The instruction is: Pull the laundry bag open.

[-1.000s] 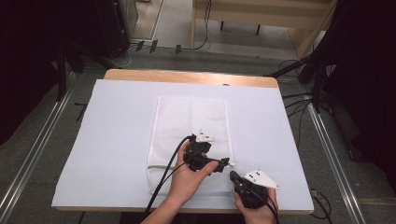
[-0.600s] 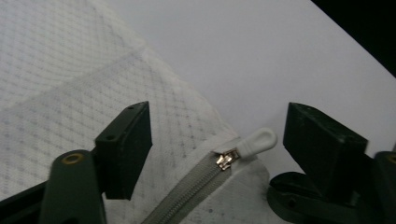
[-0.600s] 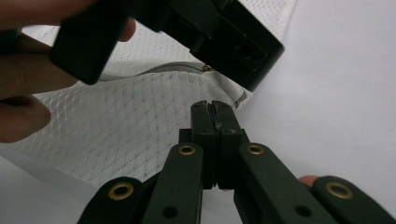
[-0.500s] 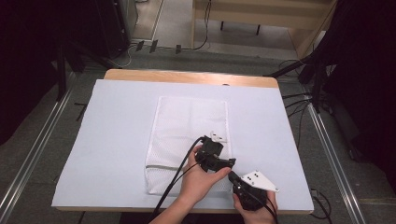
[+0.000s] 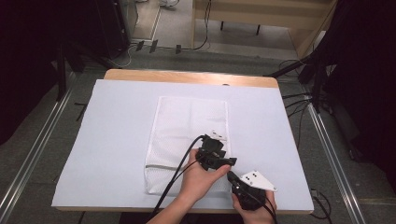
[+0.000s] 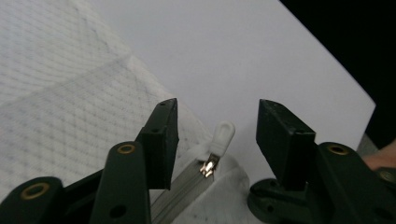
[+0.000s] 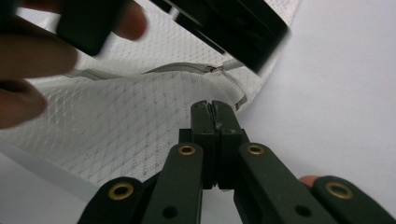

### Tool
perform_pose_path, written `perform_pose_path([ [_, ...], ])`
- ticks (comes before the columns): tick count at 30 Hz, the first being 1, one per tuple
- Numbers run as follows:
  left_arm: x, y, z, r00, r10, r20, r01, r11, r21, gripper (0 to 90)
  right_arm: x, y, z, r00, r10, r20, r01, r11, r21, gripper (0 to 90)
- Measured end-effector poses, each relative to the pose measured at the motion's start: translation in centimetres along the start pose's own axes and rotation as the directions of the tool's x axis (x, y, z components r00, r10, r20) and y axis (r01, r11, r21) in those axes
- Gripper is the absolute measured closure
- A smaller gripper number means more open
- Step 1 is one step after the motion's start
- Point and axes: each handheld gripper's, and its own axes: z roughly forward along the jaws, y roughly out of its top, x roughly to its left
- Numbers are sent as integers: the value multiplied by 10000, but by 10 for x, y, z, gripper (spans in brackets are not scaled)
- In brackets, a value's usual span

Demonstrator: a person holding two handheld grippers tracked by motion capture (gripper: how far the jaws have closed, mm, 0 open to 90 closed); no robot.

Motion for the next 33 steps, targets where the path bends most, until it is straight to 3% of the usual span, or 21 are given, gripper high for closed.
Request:
perform_pose_path([
  [2, -2, 1, 8, 9991, 385, -183, -381, 9991, 203, 569, 1, 0, 0, 10000, -81, -26, 81, 10000, -7, 900],
  [4, -2, 0, 9, 9988, 465, -169, -460, 9986, 267, 622, 1, 0, 0, 10000, -74, -38, 74, 10000, -2, 900],
  [5, 0, -1, 9, 9983, 583, -12, -582, 9976, 361, 727, 0, -1, 0, 10000, -73, -50, 74, 10000, 24, 900],
  [7, 3, -3, 3, 9983, 568, 119, -569, 9983, 105, 809, -1, -1, 0, 10000, -51, -28, 51, 10000, 45, 900],
  [9, 4, -3, -1, 9987, 485, 162, -484, 9988, -25, 820, -1, -1, 1, 10000, -42, -32, 43, 10000, 86, 900],
  [13, 13, -8, -13, 9979, 67, 641, -42, 9992, -400, 826, -3, -1, 3, 10000, 38, 5, -38, 9999, 125, 900],
  [14, 17, -11, -16, 9956, -157, 922, 201, 9987, -466, 829, -3, 0, 3, 10000, 72, 37, -72, 9999, 142, 900],
  [19, 25, -20, -20, 9914, -519, 1200, 587, 9968, -542, 854, -2, 0, 1, 9997, -1, 247, 0, 10000, 66, 900],
  [24, 33, -29, -24, 9874, -615, 1457, 721, 9950, -688, 885, -2, 3, -1, 9993, 53, 378, -54, 10000, 41, 900],
  [28, 39, -35, -28, 9900, -652, 1248, 748, 9945, -739, 886, -2, 5, -2, 9989, -33, 475, 32, 10000, 21, 900],
  [31, 43, -40, -34, 9967, -399, 711, 449, 9966, -697, 886, -3, 6, -3, 9987, -94, 503, 98, 9999, -78, 900],
  [33, 43, -41, -35, 9976, -365, 580, 405, 9967, -705, 886, -2, 6, -4, 9985, -119, 525, 123, 9999, -69, 900],
])
